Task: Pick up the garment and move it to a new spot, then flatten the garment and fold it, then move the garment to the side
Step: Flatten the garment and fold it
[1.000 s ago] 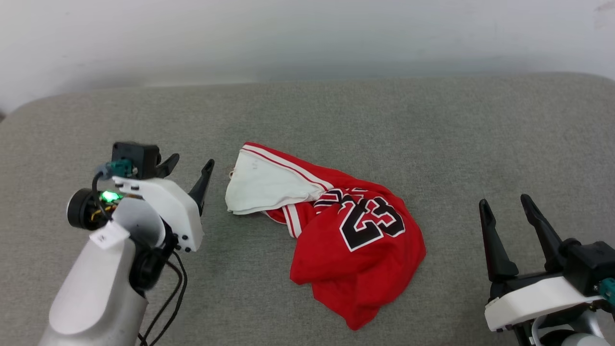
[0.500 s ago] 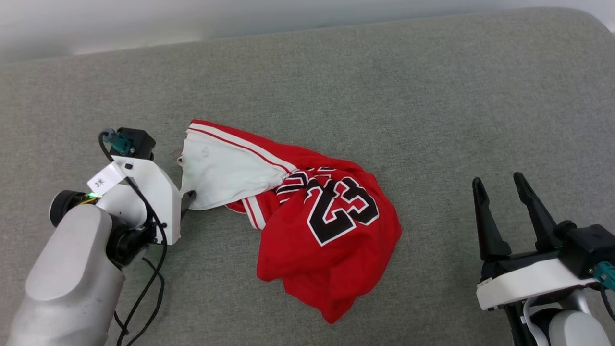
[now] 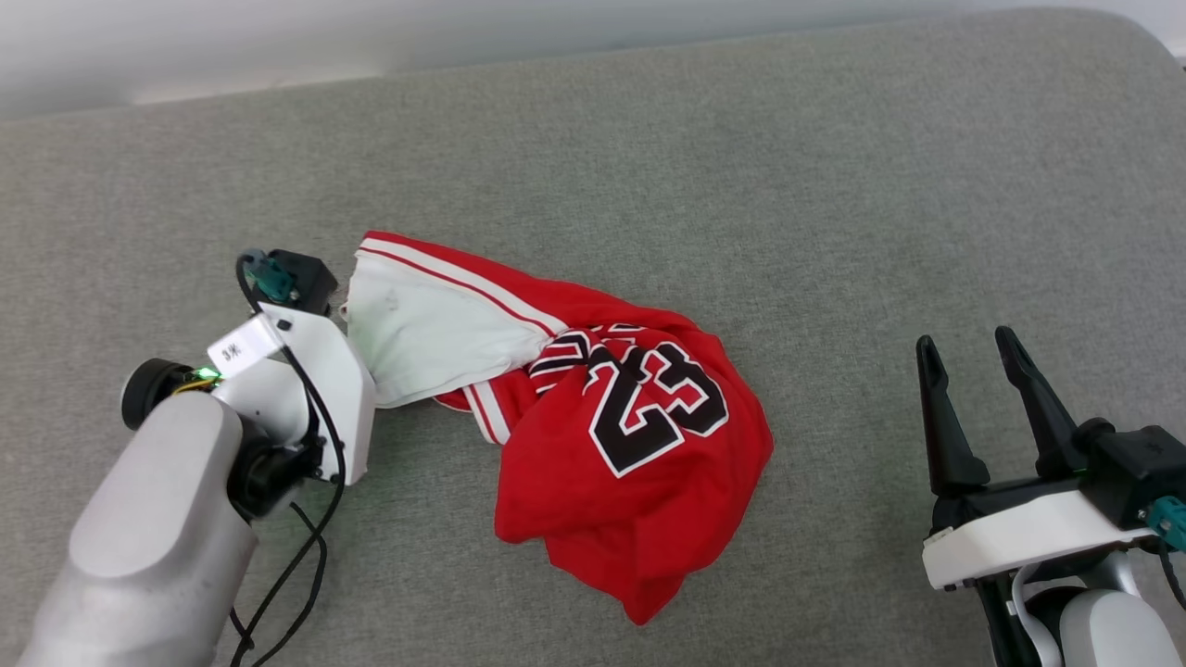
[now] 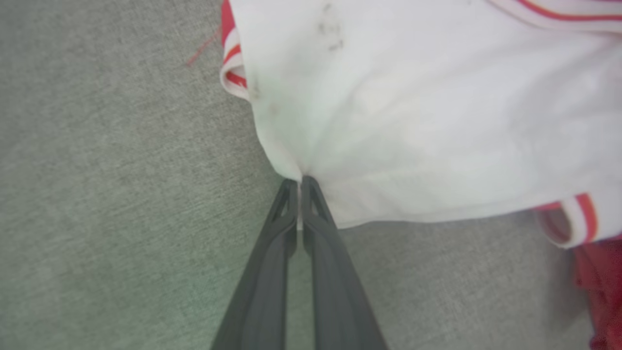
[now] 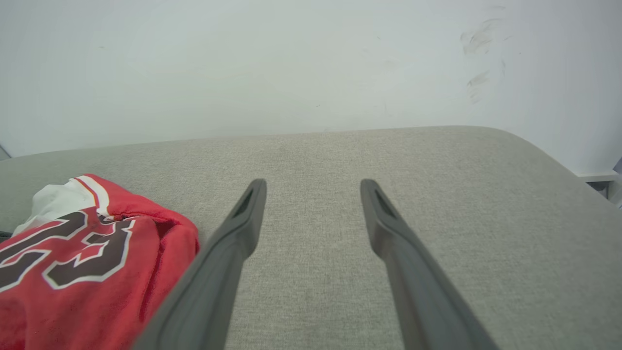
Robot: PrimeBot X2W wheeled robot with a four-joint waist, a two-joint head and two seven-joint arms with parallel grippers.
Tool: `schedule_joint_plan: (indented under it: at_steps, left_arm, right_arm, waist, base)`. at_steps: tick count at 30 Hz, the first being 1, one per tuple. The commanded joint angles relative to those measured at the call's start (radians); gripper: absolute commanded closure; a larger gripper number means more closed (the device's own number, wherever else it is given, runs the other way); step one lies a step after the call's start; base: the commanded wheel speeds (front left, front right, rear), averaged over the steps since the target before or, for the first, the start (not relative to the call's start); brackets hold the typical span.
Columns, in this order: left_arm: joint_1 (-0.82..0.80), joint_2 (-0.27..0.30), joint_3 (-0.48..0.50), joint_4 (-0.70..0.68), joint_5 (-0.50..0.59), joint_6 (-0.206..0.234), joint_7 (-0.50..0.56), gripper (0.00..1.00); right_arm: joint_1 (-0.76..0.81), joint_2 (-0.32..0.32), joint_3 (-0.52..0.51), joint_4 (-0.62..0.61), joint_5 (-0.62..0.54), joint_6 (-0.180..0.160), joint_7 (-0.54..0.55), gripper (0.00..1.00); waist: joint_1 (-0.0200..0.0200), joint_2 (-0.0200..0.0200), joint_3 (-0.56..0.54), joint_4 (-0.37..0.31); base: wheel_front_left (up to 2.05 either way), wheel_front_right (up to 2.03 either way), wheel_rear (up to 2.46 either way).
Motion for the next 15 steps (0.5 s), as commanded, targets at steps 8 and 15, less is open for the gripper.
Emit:
schedule_joint_plan:
  at_steps: [8,15]
  left_arm:
    - [0.104,0.034,0.039,-0.216,0.029,0.054,-0.154,1.00]
    - [0.308,0.098,0.124,-0.464,0.005,0.180,-0.159,1.00]
  right_arm:
    - [0.042,0.001,-0.025,0.000,-0.009,0.000,0.021,0.00]
    - [0.068,0.001,-0.031,-0.006,-0.010,0.000,0.045,0.00]
  waist:
    - [-0.0001,0.0000,-0.090,0.059]
    - [-0.0001,0.0000,-0.152,0.091]
  base:
    - [0.00,0.00,0.00]
    - [0.00,0.00,0.00]
